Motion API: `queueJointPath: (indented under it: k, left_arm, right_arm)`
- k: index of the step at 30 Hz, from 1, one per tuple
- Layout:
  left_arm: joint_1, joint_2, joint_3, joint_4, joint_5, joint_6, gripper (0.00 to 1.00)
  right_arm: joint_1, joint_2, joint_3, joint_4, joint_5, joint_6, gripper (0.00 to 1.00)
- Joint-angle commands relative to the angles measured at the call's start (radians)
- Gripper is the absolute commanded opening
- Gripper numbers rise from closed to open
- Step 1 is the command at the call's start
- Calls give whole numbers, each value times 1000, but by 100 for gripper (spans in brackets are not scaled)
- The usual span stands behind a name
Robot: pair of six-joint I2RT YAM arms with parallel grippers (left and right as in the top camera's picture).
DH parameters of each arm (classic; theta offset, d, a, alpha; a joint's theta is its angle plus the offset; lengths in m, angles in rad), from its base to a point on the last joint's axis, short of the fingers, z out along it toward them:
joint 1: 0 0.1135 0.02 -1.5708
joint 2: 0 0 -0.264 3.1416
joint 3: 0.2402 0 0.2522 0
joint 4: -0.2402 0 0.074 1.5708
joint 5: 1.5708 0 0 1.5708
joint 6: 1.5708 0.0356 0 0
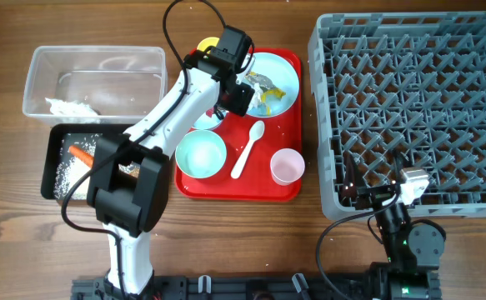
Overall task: Sort waste into correct bins and load items into the dishwasher rack
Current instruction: 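Grasp the red snack wrapper on the plate with the left gripper, then carry the red wrapper to the clear bin and release it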
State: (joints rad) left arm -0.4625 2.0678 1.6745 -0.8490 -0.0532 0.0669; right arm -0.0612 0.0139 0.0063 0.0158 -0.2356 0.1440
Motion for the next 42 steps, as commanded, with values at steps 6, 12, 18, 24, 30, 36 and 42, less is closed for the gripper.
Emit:
queueJointPath:
  k: [6, 12, 18, 24, 30, 36, 42]
  left_arm:
    - [3, -3, -35, 7, 15, 8, 75]
    - [3, -3, -40, 28, 8, 7, 68]
    - [3, -3, -40, 26, 8, 7, 66]
    - [3, -3, -72, 33, 3, 8, 63]
    - [3, -3, -72, 52, -34, 8, 35]
    - [3, -24, -70, 53, -97, 7, 16]
    - [3, -116, -70, 66, -129, 5, 4]
  right_arm:
    - [4, 0, -1, 5, -10, -13, 100]
    - [4, 0, -1, 5, -10, -13, 100]
    - [4, 0, -1, 5, -10, -13, 100]
    - [4, 0, -1, 5, -10, -13, 100]
    - [4, 0, -1, 5, -10, -13, 100]
    - [4, 0, -1, 5, -10, -13, 100]
    - [4, 0, -1, 5, -10, -13, 100]
